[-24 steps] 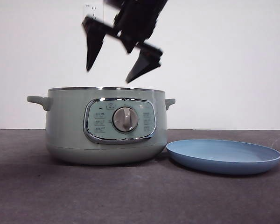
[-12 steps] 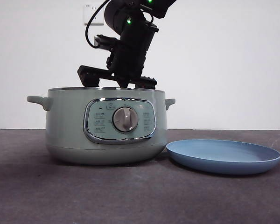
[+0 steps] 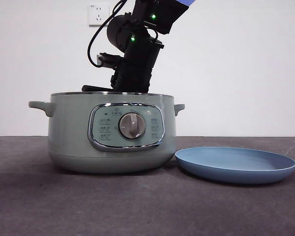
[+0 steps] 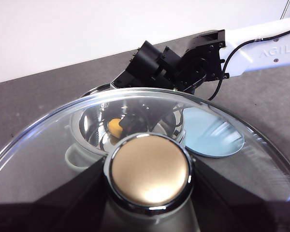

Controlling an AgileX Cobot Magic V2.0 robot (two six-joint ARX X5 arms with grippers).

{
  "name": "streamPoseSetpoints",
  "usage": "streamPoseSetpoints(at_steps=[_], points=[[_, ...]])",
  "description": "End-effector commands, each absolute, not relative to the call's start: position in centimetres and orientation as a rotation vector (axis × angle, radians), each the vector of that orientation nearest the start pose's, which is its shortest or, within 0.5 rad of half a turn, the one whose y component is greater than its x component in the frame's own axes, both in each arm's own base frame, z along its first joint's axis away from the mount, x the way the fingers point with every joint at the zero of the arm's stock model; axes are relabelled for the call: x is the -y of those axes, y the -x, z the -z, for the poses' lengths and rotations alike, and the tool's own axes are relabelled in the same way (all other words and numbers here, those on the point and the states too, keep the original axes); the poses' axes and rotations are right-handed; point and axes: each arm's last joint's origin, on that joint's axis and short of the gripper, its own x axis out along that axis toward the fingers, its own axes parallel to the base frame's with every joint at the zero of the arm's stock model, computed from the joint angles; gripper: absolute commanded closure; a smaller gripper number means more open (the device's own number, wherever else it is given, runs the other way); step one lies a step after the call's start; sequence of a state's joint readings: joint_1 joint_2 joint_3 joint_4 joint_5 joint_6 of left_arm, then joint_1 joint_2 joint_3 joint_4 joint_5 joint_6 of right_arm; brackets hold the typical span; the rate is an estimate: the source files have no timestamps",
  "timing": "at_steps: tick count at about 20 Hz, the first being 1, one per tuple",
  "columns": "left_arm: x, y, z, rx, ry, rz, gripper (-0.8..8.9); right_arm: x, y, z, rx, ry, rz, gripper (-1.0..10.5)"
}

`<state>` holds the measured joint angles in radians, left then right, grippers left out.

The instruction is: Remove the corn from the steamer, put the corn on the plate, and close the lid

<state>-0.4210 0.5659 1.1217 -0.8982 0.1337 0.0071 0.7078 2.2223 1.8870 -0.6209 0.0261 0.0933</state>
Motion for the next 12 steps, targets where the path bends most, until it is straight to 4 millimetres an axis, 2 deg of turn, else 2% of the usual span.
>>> streamPoseSetpoints(at_steps=[1,2,4,5,6,8,11,12], points=[[2.9,-5.4,-39.9,-0.285,-0.044,0.554,8.22,-31.8,-37.0,-20.6,-0.947,0.259,-0.582,9.2],[2.9,-5.4,-39.9,-0.288,-0.045,0.554,8.22,-31.8,-37.0,-20.6,-0.947,0.259,-0.582,9.6],[2.8,-5.4,-39.9,-0.289,-0.045,0.551,8.22,-32.0,-37.0,-20.7,-0.934,0.242,-0.61,9.6],[2.8,-5.4,-39.8,-0.289,-0.045,0.55,8.22,-32.1,-36.9,-21.5,-0.918,0.214,-0.647,9.6],[2.8,-5.4,-39.9,-0.289,-0.045,0.549,8.22,-31.9,-36.6,-23.0,-0.883,0.198,-0.661,9.6],[2.8,-5.4,-39.9,-0.286,-0.045,0.55,8.22,-31.1,-35.6,-27.2,-0.79,0.163,-0.678,9.6],[2.8,-5.4,-39.9,-0.287,-0.045,0.55,8.22,-28.2,-32.7,-34.2,-0.691,0.163,-0.684,9.6],[2.8,-5.4,-39.9,-0.287,-0.045,0.549,8.22,-26.7,-31.9,-36.1,-0.669,0.175,-0.614,9.6]])
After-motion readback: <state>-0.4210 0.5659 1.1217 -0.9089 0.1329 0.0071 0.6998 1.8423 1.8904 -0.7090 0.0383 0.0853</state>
